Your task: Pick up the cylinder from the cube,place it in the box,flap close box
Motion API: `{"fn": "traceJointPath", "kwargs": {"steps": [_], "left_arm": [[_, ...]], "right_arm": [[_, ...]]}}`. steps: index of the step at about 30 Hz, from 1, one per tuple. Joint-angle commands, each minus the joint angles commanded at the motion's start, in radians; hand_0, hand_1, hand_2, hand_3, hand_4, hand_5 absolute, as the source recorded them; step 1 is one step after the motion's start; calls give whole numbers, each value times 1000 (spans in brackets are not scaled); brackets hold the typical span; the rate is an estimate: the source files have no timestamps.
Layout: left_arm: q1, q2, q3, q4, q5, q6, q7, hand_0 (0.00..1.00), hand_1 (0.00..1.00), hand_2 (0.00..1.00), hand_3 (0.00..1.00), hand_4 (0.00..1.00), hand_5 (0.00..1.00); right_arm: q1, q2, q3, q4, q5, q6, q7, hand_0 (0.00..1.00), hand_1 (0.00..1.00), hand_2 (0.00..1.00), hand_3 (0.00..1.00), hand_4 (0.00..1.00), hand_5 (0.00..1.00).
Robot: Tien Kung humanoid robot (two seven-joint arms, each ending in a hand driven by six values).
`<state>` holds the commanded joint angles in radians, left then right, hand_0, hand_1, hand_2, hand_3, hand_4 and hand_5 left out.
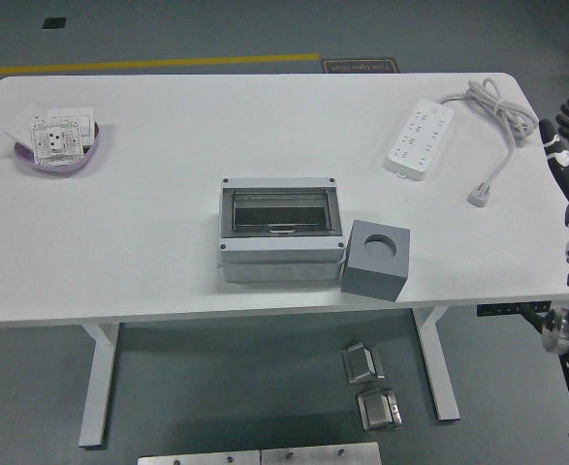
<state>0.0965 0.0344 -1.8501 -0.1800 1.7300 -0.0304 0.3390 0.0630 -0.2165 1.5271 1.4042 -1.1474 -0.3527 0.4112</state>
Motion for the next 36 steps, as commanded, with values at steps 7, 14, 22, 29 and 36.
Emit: {"fn": "traceJointPath", "kwargs": {"steps": [7, 14, 22, 29, 36], "left_arm": [[-3, -4, -22, 0, 26, -2, -2, 676, 690, 599, 712, 480, 2], [-2, -5, -38, 0, 43, -4, -3, 676, 691, 599, 713, 484, 2], [-6, -5, -39, 0, 45, -6, -1, 676, 690, 599, 713, 485, 2], [-16, 8, -32, 0, 43, -6, -2, 676, 691, 599, 713, 487, 2], [-18, 20, -31, 0, 47, -7, 0, 676, 691, 599, 713, 488, 2]], "right_arm": [[18, -9, -15, -4, -2, 2, -5, 807, 743, 742, 713, 963, 441], [22, -17, -14, -3, -2, 3, -10, 807, 742, 742, 713, 963, 442], [27, -21, -28, -1, -5, 5, -16, 807, 742, 744, 711, 963, 443], [35, -19, -35, -2, -11, 5, -21, 807, 741, 744, 713, 962, 446], [42, -11, -39, -3, -14, 5, -21, 808, 740, 744, 712, 962, 449]]}}
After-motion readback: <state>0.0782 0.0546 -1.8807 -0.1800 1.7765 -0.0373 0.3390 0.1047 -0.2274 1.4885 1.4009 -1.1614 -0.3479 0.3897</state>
